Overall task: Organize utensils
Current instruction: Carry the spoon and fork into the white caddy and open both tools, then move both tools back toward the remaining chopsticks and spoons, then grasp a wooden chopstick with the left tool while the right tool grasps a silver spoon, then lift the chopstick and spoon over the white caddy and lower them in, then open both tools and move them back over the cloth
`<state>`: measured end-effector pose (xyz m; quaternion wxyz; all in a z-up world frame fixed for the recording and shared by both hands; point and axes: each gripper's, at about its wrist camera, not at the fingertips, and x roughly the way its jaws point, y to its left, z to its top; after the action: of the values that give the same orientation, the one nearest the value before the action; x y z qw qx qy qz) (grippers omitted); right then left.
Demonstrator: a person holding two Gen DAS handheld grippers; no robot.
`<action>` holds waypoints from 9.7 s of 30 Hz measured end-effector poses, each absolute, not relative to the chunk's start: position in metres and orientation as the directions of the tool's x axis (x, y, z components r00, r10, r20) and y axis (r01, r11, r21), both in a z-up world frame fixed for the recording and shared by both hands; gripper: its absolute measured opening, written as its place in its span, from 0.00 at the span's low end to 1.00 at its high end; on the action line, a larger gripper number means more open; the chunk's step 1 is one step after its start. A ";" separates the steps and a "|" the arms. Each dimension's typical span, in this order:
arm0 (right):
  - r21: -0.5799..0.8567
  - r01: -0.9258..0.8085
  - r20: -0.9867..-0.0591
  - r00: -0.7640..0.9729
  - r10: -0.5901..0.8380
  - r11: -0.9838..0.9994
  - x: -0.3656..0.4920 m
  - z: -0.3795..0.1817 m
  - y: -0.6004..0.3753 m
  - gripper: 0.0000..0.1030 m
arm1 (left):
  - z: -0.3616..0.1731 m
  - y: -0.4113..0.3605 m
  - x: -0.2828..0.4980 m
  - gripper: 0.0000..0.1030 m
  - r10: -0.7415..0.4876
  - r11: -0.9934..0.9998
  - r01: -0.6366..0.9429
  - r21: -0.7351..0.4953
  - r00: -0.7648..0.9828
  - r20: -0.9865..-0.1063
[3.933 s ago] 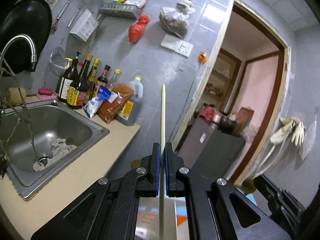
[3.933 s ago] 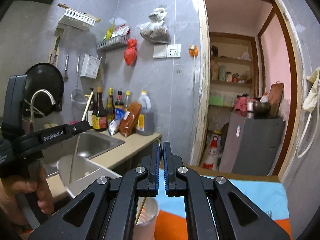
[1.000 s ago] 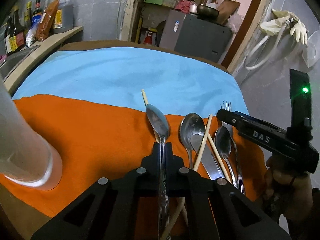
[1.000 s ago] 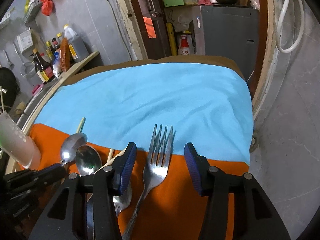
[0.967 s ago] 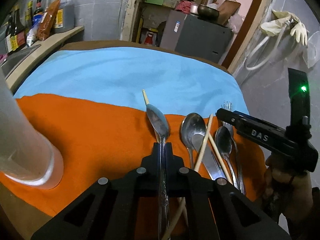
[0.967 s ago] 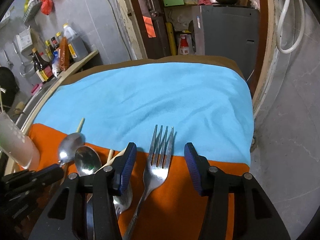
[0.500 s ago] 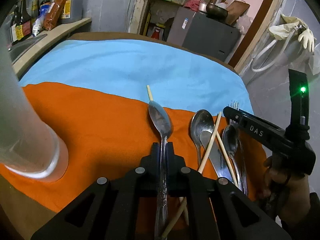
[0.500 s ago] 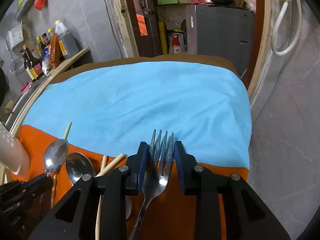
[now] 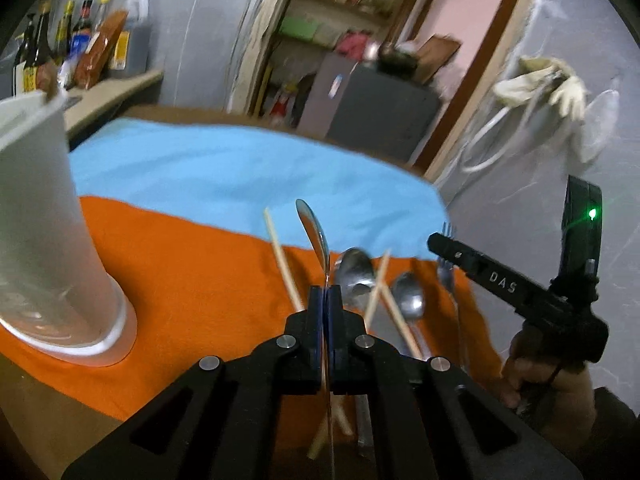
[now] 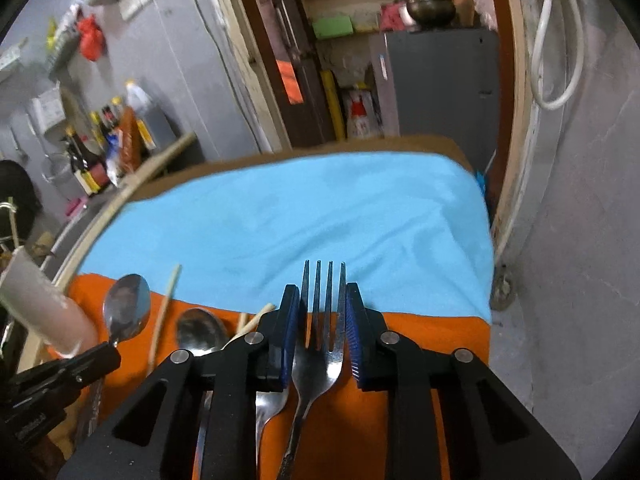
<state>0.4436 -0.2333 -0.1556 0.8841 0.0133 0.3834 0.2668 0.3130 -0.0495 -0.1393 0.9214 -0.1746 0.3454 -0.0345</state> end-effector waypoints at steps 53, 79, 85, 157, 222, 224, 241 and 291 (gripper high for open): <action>0.107 -0.756 -0.174 0.626 0.761 0.646 0.298 0.013 -0.054 0.18 | -0.032 0.218 0.247 0.00 0.108 0.827 -0.154 -0.541 0.987 -0.117; 0.157 -0.752 -0.334 0.570 0.751 0.640 0.302 -0.048 -0.027 0.19 | -0.073 0.175 0.227 0.00 0.123 0.904 -0.184 -0.385 0.976 -0.177; 0.188 -0.741 -0.317 0.575 0.754 0.645 0.301 -0.040 -0.038 0.30 | -0.077 0.171 0.213 0.00 0.107 0.902 -0.204 -0.381 0.960 -0.259; 0.060 -0.599 -0.791 0.460 0.404 0.799 0.400 -0.182 -0.224 0.53 | -0.174 -0.056 0.363 0.28 -0.056 0.972 -0.142 -0.185 0.626 -0.777; 0.214 -0.747 0.025 0.649 0.761 0.630 0.303 0.022 -0.100 0.31 | 0.019 0.163 0.233 0.02 0.010 0.885 -0.048 -0.464 0.996 -0.084; 0.223 -0.732 0.053 0.668 0.742 0.643 0.301 0.020 -0.087 0.31 | 0.014 0.184 0.233 0.02 0.032 0.870 -0.060 -0.490 0.997 -0.065; 0.051 -0.667 0.060 0.745 0.664 0.743 0.285 -0.041 -0.018 0.31 | -0.048 0.215 0.232 0.02 0.174 0.855 -0.166 -0.491 0.984 -0.029; 0.104 -0.587 -0.096 0.797 0.596 0.803 0.252 0.026 -0.224 1.00 | 0.001 0.005 0.189 0.95 0.020 0.990 -0.041 -0.139 0.989 -0.149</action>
<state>0.2521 -0.2239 0.0262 0.9473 0.0344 0.0619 0.3123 0.1886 0.0051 0.0007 0.9946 -0.0708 0.0737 0.0153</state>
